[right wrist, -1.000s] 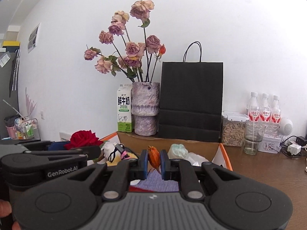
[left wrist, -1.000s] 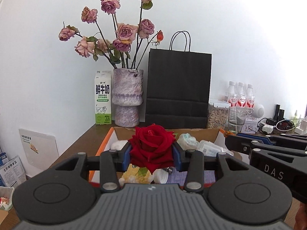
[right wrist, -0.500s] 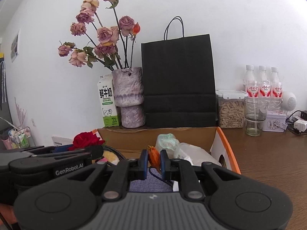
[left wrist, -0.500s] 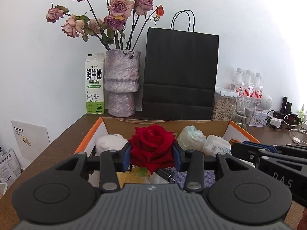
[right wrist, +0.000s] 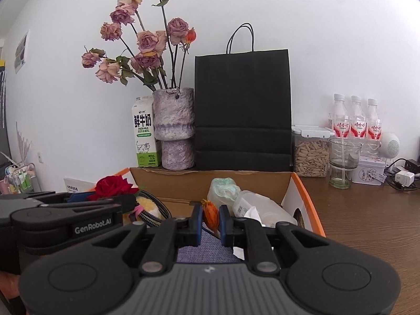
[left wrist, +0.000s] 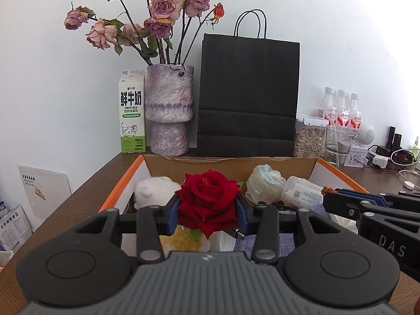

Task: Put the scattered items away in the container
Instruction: 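Carry the rose and orange object into the box and open both grippers, then withdraw both grippers from the box back toward the table items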

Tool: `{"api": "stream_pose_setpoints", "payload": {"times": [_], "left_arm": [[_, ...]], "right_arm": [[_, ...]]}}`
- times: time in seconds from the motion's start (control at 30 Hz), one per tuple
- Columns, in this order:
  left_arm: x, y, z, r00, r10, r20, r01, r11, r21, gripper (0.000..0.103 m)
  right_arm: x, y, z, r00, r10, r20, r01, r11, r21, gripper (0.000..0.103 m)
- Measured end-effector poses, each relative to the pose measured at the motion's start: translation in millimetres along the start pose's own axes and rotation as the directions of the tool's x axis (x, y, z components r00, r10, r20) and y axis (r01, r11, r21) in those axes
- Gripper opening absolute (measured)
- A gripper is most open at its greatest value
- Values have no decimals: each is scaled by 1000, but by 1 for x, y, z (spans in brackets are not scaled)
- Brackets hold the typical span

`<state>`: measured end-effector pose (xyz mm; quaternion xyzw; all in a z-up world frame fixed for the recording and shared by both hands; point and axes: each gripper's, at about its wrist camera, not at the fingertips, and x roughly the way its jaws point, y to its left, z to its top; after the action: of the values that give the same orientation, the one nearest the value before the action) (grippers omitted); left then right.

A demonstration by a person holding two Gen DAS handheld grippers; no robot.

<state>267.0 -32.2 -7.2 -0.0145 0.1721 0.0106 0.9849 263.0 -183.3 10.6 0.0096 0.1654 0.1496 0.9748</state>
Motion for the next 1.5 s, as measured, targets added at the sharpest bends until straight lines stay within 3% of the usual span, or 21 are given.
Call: {"api": "stream_pose_setpoints", "payload": {"times": [0.23,0.3,0.33,0.37,0.4,0.43,0.47,0.53,1.5], "left_arm": [[-3,0,0,1000,11,14,-11,1000,3,44],[-7,0,1,999,30,33,-30,1000,4,48],[-10,0,1,998,46,51,-46,999,4,58],[-13,0,2,996,60,70,-60,998,2,75],[-17,1,2,992,87,96,-87,996,-4,87],[-20,2,2,985,120,120,-120,993,-9,94],[-23,3,3,978,151,145,-150,989,-18,103],[-26,7,2,971,162,174,-157,987,-40,103],[-31,9,-3,974,155,164,-153,988,-25,103]], "right_arm": [[-1,0,0,1000,-7,7,7,1000,3,12],[0,-2,-2,1000,-23,7,23,1000,7,16],[0,-2,-2,1000,-24,-5,24,1000,7,22],[0,-2,-3,1000,-24,-10,24,1000,9,44],[-1,-2,-4,1000,-30,-5,30,1000,10,72],[-3,-1,-5,999,-54,7,54,999,7,84],[-5,0,-4,998,-68,20,68,998,5,87],[-8,-3,-3,997,-74,32,73,997,22,103],[-11,5,-6,997,-75,29,75,997,-9,103]]}}
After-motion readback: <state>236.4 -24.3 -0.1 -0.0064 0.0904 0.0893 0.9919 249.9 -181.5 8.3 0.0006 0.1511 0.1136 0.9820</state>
